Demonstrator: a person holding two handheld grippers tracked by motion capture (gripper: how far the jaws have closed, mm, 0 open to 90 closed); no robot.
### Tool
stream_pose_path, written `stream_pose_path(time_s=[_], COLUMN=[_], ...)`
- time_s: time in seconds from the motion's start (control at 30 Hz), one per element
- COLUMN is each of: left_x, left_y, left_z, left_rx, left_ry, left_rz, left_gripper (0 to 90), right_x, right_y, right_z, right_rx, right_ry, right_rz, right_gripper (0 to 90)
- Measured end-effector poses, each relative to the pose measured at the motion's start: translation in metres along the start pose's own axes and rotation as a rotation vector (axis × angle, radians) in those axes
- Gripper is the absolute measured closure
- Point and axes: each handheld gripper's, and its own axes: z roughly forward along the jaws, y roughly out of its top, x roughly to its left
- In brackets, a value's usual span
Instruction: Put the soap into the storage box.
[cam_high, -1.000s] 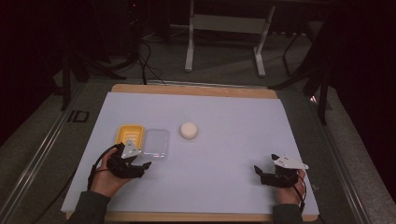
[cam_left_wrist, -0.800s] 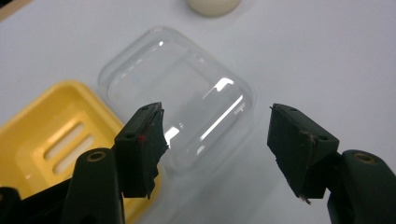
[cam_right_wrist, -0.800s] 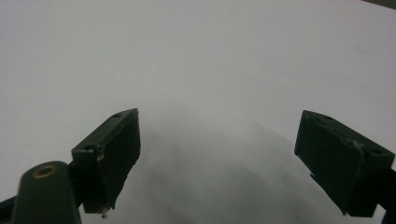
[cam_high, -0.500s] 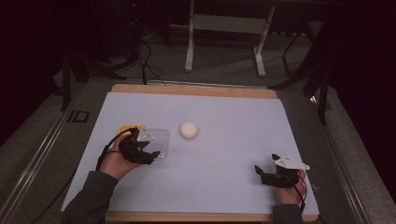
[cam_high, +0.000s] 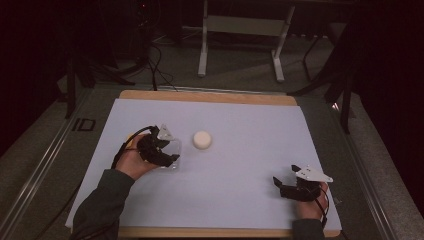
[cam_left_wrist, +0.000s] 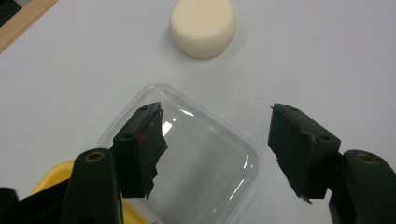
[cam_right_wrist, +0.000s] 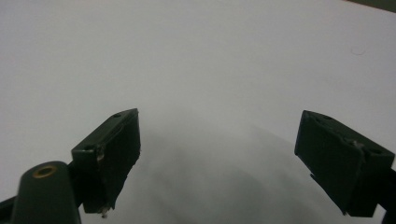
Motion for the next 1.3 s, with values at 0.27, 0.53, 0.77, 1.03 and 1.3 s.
stream_pose_path(time_s=[0.27, 0.53, 0.77, 1.03, 1.3], left_x=[0.001, 0.003, 0.005, 0.010, 0.013], left_y=[0.005, 0.013, 0.020, 0.027, 0.035], left_z=[0.009, 0.017, 0.023, 0.030, 0.034], left_rx=[-0.001, 0.020, 0.047, 0.053, 0.060], left_ry=[-0.007, -0.015, -0.030, -0.034, -0.072], left_rz=[0.004, 0.022, 0.076, 0.072, 0.093], left_gripper=[35.1, 35.1, 35.0, 34.4, 33.7], right_x=[0.000, -0.001, -0.001, -0.001, -0.001], right_y=[0.000, 0.000, 0.000, -0.001, -0.001], right_z=[0.000, 0.000, -0.001, -0.001, -0.002], right_rx=[-0.003, -0.004, -0.007, -0.015, -0.016], right_ry=[0.000, 0.000, 0.001, 0.000, 0.000], right_rz=[0.001, 0.001, 0.004, 0.008, 0.010], right_gripper=[14.2, 14.3, 14.2, 14.2, 14.2])
